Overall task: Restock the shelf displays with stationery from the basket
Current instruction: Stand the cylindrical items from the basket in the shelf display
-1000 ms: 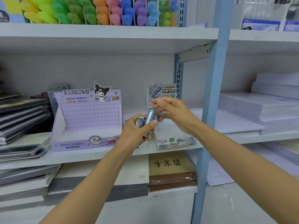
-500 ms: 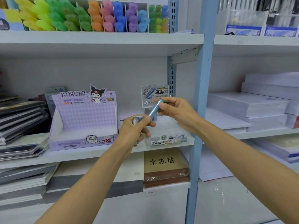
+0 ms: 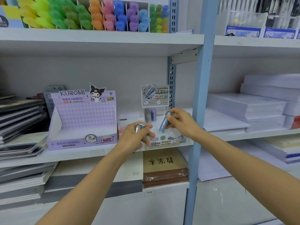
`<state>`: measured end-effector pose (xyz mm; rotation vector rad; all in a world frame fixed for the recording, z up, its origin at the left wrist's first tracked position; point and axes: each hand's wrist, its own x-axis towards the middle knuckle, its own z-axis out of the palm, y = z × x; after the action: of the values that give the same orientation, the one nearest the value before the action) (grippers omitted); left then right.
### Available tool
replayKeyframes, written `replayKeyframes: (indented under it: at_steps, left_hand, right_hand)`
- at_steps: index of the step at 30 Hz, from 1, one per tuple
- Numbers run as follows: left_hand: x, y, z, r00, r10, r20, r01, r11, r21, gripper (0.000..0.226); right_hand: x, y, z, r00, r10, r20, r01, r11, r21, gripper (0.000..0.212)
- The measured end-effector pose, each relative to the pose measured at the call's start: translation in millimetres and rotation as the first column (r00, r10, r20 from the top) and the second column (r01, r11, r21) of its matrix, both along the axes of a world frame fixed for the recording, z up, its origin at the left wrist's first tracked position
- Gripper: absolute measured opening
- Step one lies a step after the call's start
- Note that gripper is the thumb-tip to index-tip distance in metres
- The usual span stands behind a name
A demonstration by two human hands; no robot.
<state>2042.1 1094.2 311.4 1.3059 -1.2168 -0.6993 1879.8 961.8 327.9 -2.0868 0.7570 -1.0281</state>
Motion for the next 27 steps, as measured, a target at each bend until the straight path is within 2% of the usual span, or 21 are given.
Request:
replayKeyframes:
  at_steps: [4, 8, 12, 16, 19, 23, 27]
  left_hand:
    - [3.9, -4.4, 4.9, 0.994, -0.029, -0.105, 0.026, 0.999, -0.031, 0.021]
    - [13.0, -9.4, 9.6, 0.982, -0.126, -0.140, 0.111, 0.988, -0.109, 0.019]
    - [23.8, -15.0, 7.7, 0.979, -0.163, -0.121, 0.137, 0.971, -0.197, 0.020]
    - [31.0, -20.1, 1.2, 0.984, -0.160, -0.078, 0.139, 0.965, -0.223, 0.024]
    - [33.7, -24.9, -2.6, 0.989, -0.145, -0.020, 0.136, 0.962, -0.235, 0.024]
    - [35.9, -30.9, -7.0, 0.986, -0.166, -0.023, 0.157, 0.962, -0.226, 0.023]
    - [35.3, -34.2, -10.6, 0.990, -0.144, -0.009, 0.139, 0.972, -0.190, 0.024]
  right_hand:
    - [6.4, -9.0, 11.2, 0.991, -0.014, 0.135, 0.009, 0.999, 0.033, 0.017]
    - [23.9, -33.6, 30.6, 0.970, -0.111, 0.216, 0.116, 0.993, -0.013, 0.016]
    - [43.0, -61.8, 29.5, 0.975, -0.181, 0.130, 0.184, 0.983, -0.012, 0.022]
    - [54.7, -77.7, 18.3, 0.988, -0.157, 0.014, 0.157, 0.987, -0.019, 0.027]
    - [58.8, -82.0, 15.8, 0.988, -0.146, -0.044, 0.142, 0.986, -0.090, 0.030]
    - [54.2, -89.2, 25.5, 0.959, -0.143, -0.244, 0.091, 0.973, -0.213, 0.026]
    - [53.5, -85.8, 23.7, 0.952, -0.141, -0.273, 0.060, 0.957, -0.282, 0.027]
